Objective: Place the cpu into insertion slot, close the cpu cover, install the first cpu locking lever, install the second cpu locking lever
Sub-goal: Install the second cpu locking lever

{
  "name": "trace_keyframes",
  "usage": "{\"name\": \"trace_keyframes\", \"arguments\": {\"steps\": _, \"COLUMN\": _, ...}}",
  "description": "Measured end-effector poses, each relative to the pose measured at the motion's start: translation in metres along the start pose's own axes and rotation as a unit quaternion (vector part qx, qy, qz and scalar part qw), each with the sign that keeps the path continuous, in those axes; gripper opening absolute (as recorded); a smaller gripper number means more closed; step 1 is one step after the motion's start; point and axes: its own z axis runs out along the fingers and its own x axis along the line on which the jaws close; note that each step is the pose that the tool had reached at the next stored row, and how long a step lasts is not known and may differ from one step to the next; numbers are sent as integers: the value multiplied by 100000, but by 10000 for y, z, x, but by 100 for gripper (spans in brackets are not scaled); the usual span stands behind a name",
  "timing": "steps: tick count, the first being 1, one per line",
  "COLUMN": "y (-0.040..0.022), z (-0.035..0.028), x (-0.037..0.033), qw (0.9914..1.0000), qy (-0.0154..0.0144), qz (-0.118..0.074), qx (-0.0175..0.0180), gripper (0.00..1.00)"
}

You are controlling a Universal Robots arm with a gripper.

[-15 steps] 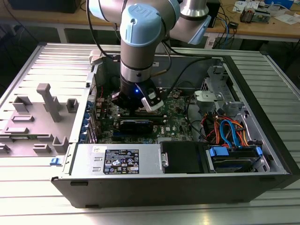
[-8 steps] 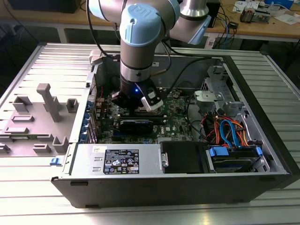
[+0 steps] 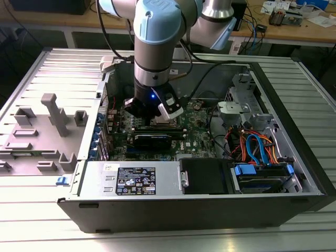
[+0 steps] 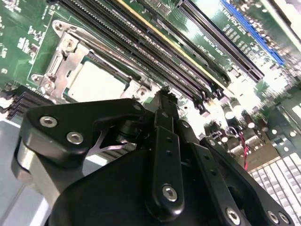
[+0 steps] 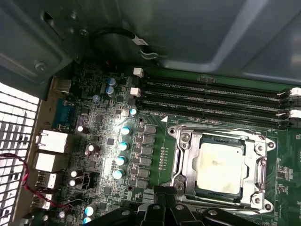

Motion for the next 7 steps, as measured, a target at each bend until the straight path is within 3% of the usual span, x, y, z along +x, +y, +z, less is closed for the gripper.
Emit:
{"name": "trace_keyframes", "arguments": {"steps": 1, "y": 5, "z": -34, "x": 2, "qw": 100000, "qy": -3, "qz": 1, "qx": 2, "gripper": 11}}
{"name": "trace_keyframes", "arguments": {"steps": 7, "y": 6, "z": -42, "x": 2, "qw": 100000, "qy": 0, "qz": -1, "qx": -3, "gripper": 11}}
